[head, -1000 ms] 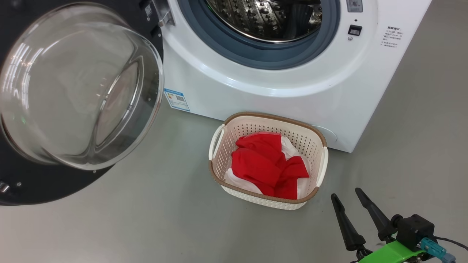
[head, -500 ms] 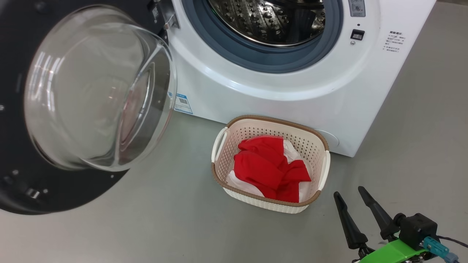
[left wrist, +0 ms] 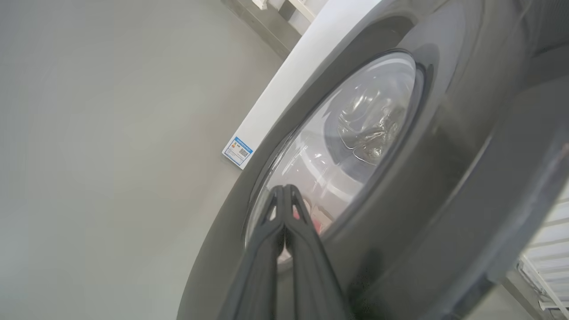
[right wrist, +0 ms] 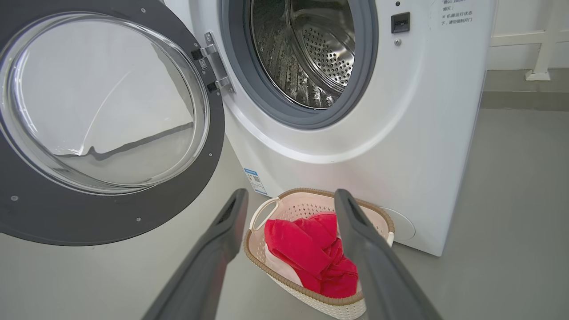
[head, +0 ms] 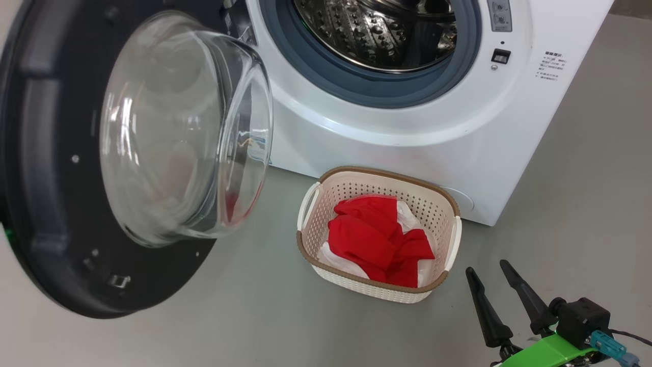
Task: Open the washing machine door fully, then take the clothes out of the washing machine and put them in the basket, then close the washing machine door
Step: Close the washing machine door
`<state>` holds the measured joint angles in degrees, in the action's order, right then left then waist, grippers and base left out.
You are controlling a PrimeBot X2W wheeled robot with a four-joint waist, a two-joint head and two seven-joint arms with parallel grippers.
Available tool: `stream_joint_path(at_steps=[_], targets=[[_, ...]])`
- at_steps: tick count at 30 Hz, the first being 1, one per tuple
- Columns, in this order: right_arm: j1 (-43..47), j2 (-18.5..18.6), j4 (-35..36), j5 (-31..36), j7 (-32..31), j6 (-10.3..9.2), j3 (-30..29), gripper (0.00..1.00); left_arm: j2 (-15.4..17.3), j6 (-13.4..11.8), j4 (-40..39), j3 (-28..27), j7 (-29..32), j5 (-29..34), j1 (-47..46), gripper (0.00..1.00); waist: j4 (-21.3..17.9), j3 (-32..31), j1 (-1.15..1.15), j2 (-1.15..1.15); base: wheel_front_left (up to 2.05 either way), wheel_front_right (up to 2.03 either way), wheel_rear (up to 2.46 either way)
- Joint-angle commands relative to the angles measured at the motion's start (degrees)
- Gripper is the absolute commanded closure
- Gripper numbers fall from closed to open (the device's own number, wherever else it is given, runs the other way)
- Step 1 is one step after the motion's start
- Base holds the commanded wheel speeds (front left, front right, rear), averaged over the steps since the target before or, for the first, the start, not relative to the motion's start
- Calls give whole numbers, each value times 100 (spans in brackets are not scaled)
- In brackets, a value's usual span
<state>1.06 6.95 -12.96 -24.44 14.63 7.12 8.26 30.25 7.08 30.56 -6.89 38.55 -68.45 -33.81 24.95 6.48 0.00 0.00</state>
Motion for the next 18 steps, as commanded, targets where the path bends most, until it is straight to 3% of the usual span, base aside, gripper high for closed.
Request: stream_joint_path(at_steps=[1, 18], targets=[[-36, 23, 143, 56, 37, 36, 111, 0, 324, 40, -221, -122, 51, -67, -11, 100, -3, -1, 0, 0, 0, 0, 0], [-17, 6, 135, 43, 37, 36, 124, 0, 366, 40, -2228, 1093, 28, -903, 623, 100, -99, -38, 0, 0, 0, 0, 0]])
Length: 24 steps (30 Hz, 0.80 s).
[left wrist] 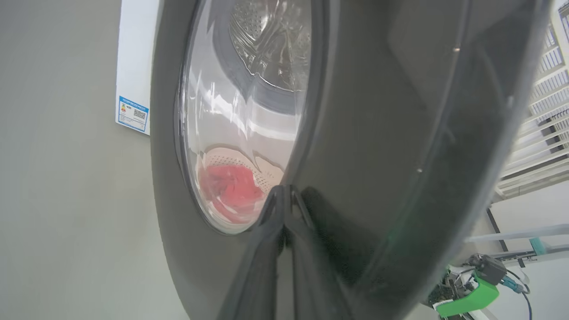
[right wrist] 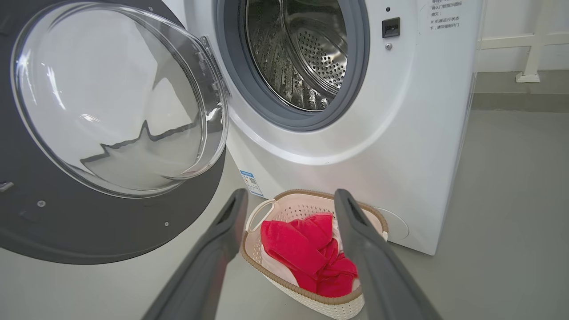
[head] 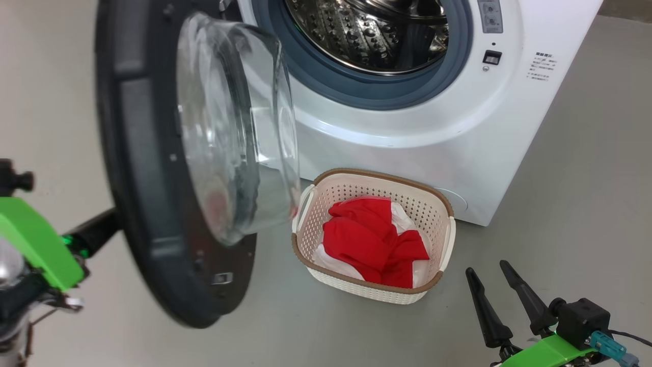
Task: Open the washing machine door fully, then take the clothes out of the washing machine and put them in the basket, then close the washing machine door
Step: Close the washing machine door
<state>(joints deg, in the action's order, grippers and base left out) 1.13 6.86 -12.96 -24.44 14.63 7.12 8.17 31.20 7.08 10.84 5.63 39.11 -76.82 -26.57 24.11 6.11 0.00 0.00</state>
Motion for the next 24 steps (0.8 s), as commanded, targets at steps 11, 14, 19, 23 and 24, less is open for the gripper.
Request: stream_joint_path(at_steps=[11, 14, 19, 23, 24], targets=[[-28, -1, 128, 34, 37, 36, 135, 0, 66, 40, -1164, 437, -320, -313, -81, 100, -198, -30, 0, 0, 0, 0, 0], [-16, -15, 132, 32, 37, 36, 135, 0, 126, 41, -1176, 468, -446, -273, 1, 100, -264, -52, 0, 0, 0, 0, 0], [7, -23, 134, 31, 37, 36, 132, 0, 161, 41, -1035, 460, -663, -183, 101, 100, -284, -78, 0, 0, 0, 0, 0], [22, -21, 137, 32, 37, 36, 106, 0, 125, 41, -978, 447, -830, -167, 207, 100, -261, -97, 0, 0, 0, 0, 0], [27, -21, 138, 32, 37, 36, 100, 0, 117, 41, -959, 451, -884, -153, 258, 100, -250, -105, 0, 0, 0, 0, 0]])
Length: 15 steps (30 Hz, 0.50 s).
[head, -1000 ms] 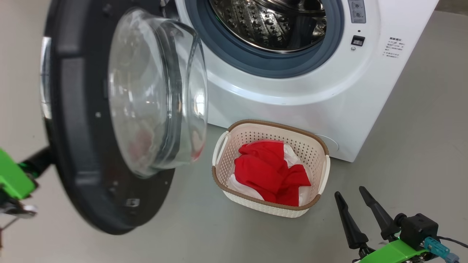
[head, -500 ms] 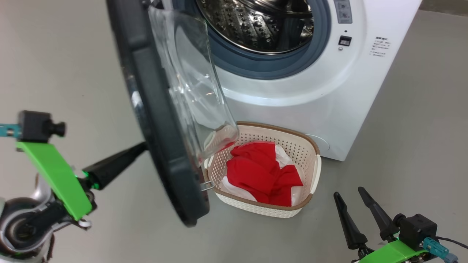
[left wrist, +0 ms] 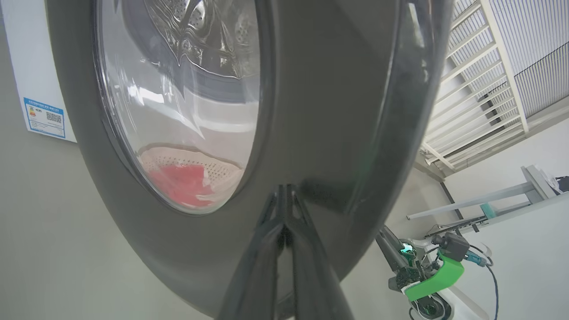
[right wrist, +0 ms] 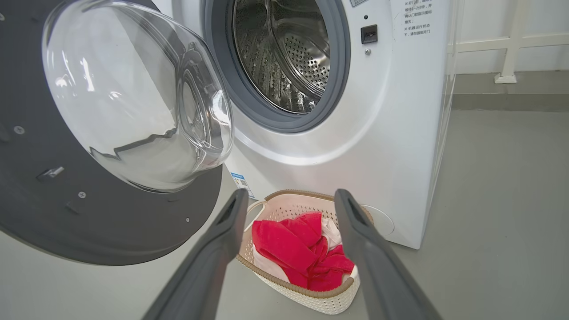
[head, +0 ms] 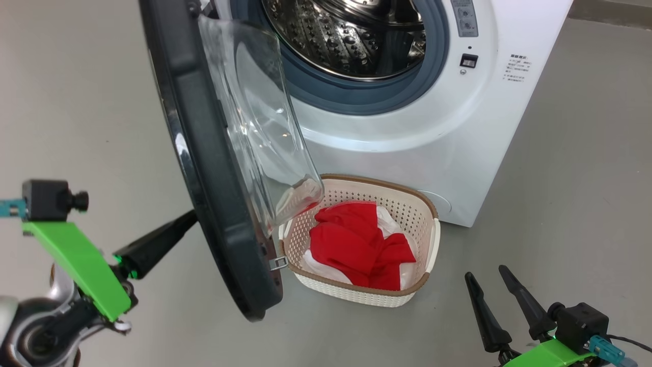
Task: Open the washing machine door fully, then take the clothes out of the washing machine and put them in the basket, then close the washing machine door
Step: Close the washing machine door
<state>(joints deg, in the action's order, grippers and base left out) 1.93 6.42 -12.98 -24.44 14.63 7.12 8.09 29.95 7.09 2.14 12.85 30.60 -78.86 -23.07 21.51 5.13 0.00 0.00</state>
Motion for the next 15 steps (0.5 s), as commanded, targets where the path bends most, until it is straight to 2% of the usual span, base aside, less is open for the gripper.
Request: stream_joint_path(at_steps=[1, 6, 7, 8, 9, 11, 12, 13, 14, 15], targets=[[-47, 22, 142, 33, 37, 36, 103, 0, 230, 39, -71, -273, -96, 64, -37, 100, 21, -16, 0, 0, 0, 0, 0], [-3, 12, 148, 37, 37, 36, 87, 0, 212, 39, 50, -272, -404, 147, 307, 100, 89, -70, 0, 0, 0, 0, 0], [6, 12, 147, 36, 37, 36, 89, 0, 205, 39, 66, -260, -451, 137, 390, 93, 102, -82, 0, 0, 0, 0, 0], [15, 11, 146, 34, 37, 36, 88, 0, 193, 39, 99, -275, -521, 123, 469, 77, 116, -89, 0, 0, 0, 0, 0], [21, 10, 146, 35, 37, 36, 87, 0, 185, 39, 157, -301, -605, 124, 543, 68, 128, -95, 0, 0, 0, 0, 0], [28, 8, 144, 35, 37, 36, 96, 0, 173, 39, 301, -345, -791, 165, 678, 58, 154, -108, 0, 0, 0, 0, 0], [27, 11, 144, 34, 37, 36, 107, 0, 169, 39, 374, -366, -909, 212, 734, 44, 167, -110, 0, 0, 0, 0, 0], [25, 15, 141, 32, 37, 36, 113, 0, 153, 39, 443, -382, -1041, 259, 784, 22, 180, -115, 0, 0, 0, 0, 0], [21, 21, 139, 29, 37, 36, 116, 0, 117, 39, 511, -396, -1159, 264, 835, 8, 195, -120, 0, 0, 0, 0, 0], [18, 28, 136, 27, 37, 36, 121, 0, 101, 39, 580, -406, -1279, 293, 888, 1, 210, -129, 0, 0, 0, 0, 0]])
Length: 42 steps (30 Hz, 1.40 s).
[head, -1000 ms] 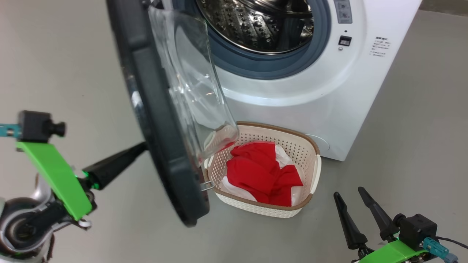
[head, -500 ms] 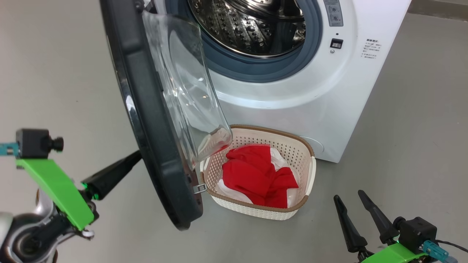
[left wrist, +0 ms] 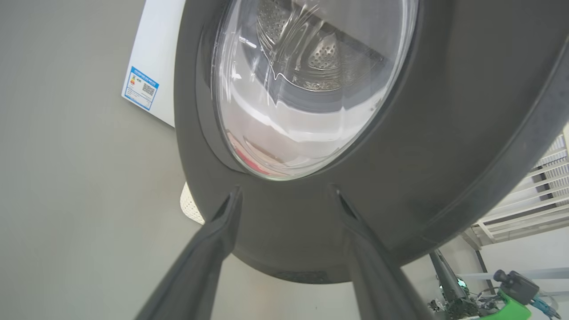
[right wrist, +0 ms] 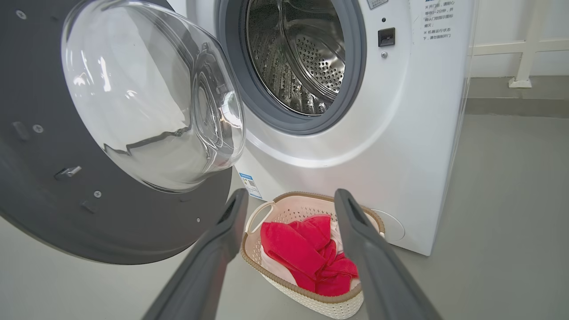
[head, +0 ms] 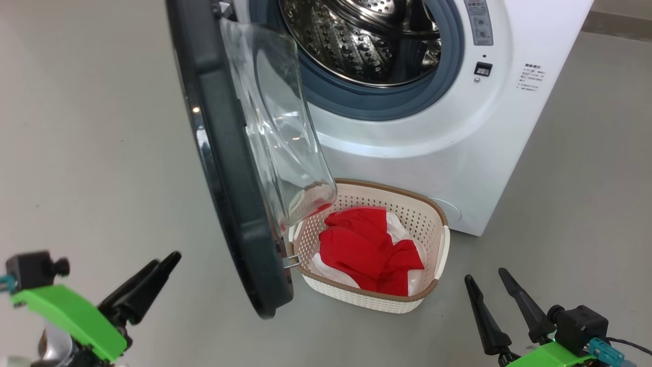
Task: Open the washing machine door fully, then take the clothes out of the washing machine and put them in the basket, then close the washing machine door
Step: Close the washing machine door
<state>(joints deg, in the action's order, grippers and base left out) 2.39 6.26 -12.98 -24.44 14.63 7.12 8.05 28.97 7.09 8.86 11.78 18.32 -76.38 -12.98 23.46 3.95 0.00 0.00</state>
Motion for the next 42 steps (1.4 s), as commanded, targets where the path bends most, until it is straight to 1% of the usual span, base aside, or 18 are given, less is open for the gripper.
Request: stream_joint_path(at_steps=[1, 5, 8, 11, 21, 23, 26, 28, 30, 31, 36, 42], targets=[[-33, 52, 134, 24, 37, 36, 128, 0, 213, 39, -6, -297, -185, 131, -67, 0, 30, -17, 0, 0, 0, 0, 0], [-63, 97, 121, 16, 37, 36, 161, 0, 168, 39, 316, -263, -747, 362, 158, 0, 80, -38, 0, 0, 0, 0, 0], [-59, 122, 123, 15, 37, 36, 170, 0, 71, 39, 426, -205, -1143, 393, 291, 0, 126, -67, 0, 0, 0, 0, 0], [-31, 158, 135, 17, 37, 36, 153, 0, 100, 40, 556, -18, -1548, 661, 417, 0, 192, -90, 0, 0, 0, 0, 0], [69, 368, 185, -23, 37, 36, 91, 0, -108, 40, 1220, 547, -2874, 1009, 631, 0, 297, -225, 0, 0, 0, 0, 0], [67, 406, 227, -39, 37, 36, 62, 0, -120, 40, 1349, 664, -3087, 1171, 629, 0, 287, -236, 0, 0, 0, 0, 0], [59, 414, 283, -96, 37, 36, 9, 0, -174, 40, 1480, 658, -3247, 1339, 637, 0, 268, -251, 0, 0, 0, 0, 0], [39, 442, 338, -116, 37, 36, -6, 0, -238, 40, 1594, 567, -3316, 1647, 644, 0, 247, -257, 0, 0, 0, 0, 0], [26, 447, 399, -138, 37, 36, -40, 0, -412, 40, 1558, 151, -3326, 2001, 646, 0, 239, -254, 0, 0, 0, 0, 0], [20, 450, 423, -141, 37, 36, -49, 0, -504, 40, 1527, -77, -3328, 2285, 680, 0, 233, -251, 0, 0, 0, 0, 0], [-14, 450, 506, -156, 37, 36, -91, 0, -1127, 40, 1182, -978, -3330, 3566, 925, 0, 204, -225, 0, 0, 0, 0, 0], [-14, 450, 539, -181, 37, 36, -162, 0, -1695, 40, 569, -1615, -3331, 5085, 1194, 0, 146, -221, 0, 0, 0, 0, 0]])
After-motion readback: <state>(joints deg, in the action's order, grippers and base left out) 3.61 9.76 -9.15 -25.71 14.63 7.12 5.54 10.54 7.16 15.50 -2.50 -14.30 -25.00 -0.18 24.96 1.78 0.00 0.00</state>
